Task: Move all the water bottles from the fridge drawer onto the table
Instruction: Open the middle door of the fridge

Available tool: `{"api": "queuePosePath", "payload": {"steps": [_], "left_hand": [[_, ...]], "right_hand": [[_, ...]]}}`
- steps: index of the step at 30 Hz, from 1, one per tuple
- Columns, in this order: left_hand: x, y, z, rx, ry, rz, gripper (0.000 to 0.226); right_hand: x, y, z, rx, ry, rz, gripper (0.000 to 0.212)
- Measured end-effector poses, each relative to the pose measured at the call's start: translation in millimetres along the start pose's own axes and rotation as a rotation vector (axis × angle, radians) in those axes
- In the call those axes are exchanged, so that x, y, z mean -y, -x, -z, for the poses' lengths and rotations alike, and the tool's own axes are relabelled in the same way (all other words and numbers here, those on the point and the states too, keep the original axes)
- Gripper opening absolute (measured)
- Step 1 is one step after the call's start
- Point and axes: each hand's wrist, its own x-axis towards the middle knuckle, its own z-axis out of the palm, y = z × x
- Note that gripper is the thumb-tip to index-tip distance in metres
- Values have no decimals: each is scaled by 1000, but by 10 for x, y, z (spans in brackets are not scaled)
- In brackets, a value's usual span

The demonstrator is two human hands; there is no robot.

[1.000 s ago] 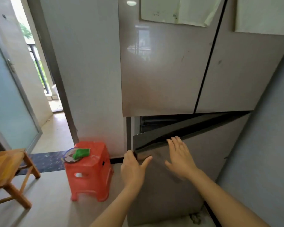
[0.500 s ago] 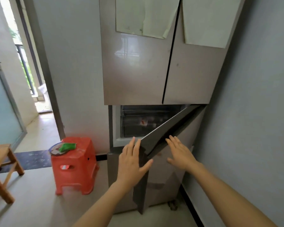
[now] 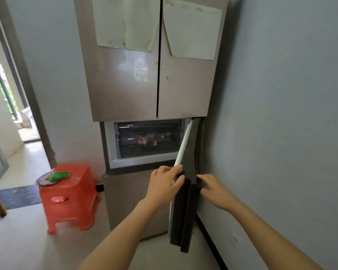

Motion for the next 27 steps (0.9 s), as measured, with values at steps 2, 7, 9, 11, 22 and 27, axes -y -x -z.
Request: {"api": "queuePosePath", "payload": {"steps": [2, 7, 9, 11, 22, 27], "left_hand": [[-107, -64, -85, 56, 8, -28, 44], [-384, -223, -231, 77, -19, -122, 37], [-479, -255, -286, 97, -14, -155, 36], [-575, -289, -350, 113, 33, -143, 36], [-1191, -497, -848, 170, -62, -175, 36], [-1366, -361, -1315, 298, -109, -198, 53]], "right_hand": [[-61, 131, 95, -49, -10, -33, 41], [-256, 340, 135, -249, -59, -149, 37], [-382, 385, 141, -288, -52, -179, 44], [-484, 442, 181, -324, -21, -213, 48], [-1145, 593, 569, -488, -100, -221, 29], [-1571, 623, 945, -418, -30, -224, 34]]}}
